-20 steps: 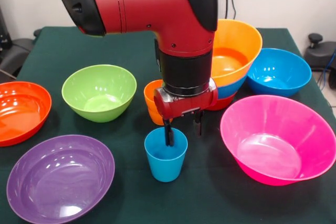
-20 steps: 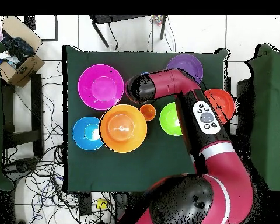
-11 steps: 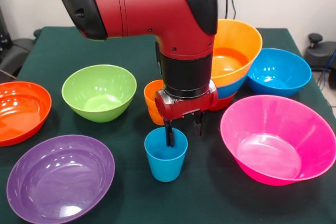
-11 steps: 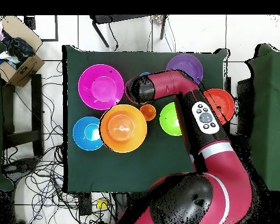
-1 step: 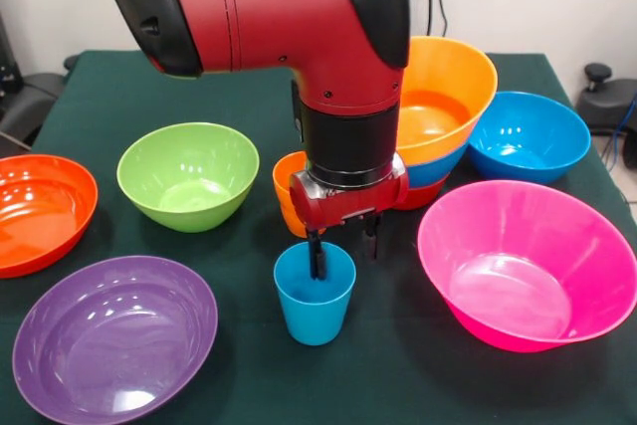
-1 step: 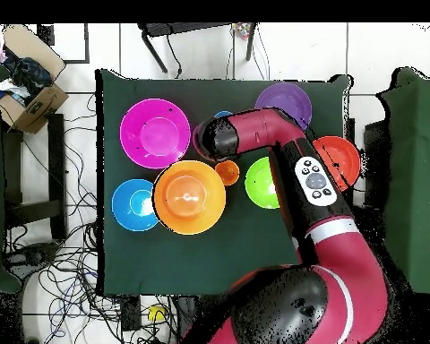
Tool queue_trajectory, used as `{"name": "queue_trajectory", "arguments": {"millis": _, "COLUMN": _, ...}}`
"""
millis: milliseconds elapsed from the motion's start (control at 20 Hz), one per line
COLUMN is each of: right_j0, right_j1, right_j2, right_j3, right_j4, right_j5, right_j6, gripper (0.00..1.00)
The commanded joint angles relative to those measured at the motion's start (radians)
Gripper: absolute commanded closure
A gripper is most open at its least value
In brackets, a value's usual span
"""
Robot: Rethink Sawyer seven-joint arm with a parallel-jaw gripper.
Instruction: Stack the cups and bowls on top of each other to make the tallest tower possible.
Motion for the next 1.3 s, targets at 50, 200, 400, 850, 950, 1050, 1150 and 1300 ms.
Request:
{"name": "queue_trajectory", "arguments": {"millis": 50, "right_j0": -0.013, "right_j1": 0.008, "right_j2": -0.012, "right_j3": 0.028, "right_j4": -0.093, "right_j5": -0.022, "right_j6": -0.263, "gripper": 0.0}}
{"name": "queue_trajectory", "arguments": {"millis": 200, "right_j0": -0.017, "right_j1": 0.014, "right_j2": -0.008, "right_j3": 0.033, "right_j4": -0.109, "right_j5": -0.044, "right_j6": -0.263, "gripper": 0.0}}
{"name": "queue_trajectory", "arguments": {"millis": 400, "right_j0": -0.015, "right_j1": 0.02, "right_j2": -0.013, "right_j3": 0.046, "right_j4": -0.122, "right_j5": -0.069, "right_j6": -0.228, "gripper": 0.0}}
{"name": "queue_trajectory", "arguments": {"millis": 850, "right_j0": -0.013, "right_j1": 0.031, "right_j2": -0.014, "right_j3": 0.063, "right_j4": -0.143, "right_j5": -0.115, "right_j6": -0.218, "gripper": 0.0}}
{"name": "queue_trajectory", "arguments": {"millis": 950, "right_j0": -0.013, "right_j1": 0.031, "right_j2": -0.014, "right_j3": 0.068, "right_j4": -0.151, "right_j5": -0.131, "right_j6": -0.221, "gripper": 0.0}}
{"name": "queue_trajectory", "arguments": {"millis": 1050, "right_j0": -0.012, "right_j1": 0.032, "right_j2": -0.015, "right_j3": 0.069, "right_j4": -0.157, "right_j5": -0.141, "right_j6": -0.218, "gripper": 0.0}}
{"name": "queue_trajectory", "arguments": {"millis": 1150, "right_j0": -0.013, "right_j1": 0.03, "right_j2": -0.016, "right_j3": 0.076, "right_j4": -0.163, "right_j5": -0.159, "right_j6": -0.209, "gripper": 0.0}}
{"name": "queue_trajectory", "arguments": {"millis": 1300, "right_j0": -0.019, "right_j1": 0.027, "right_j2": -0.017, "right_j3": 0.09, "right_j4": -0.174, "right_j5": -0.181, "right_j6": -0.21, "gripper": 0.0}}
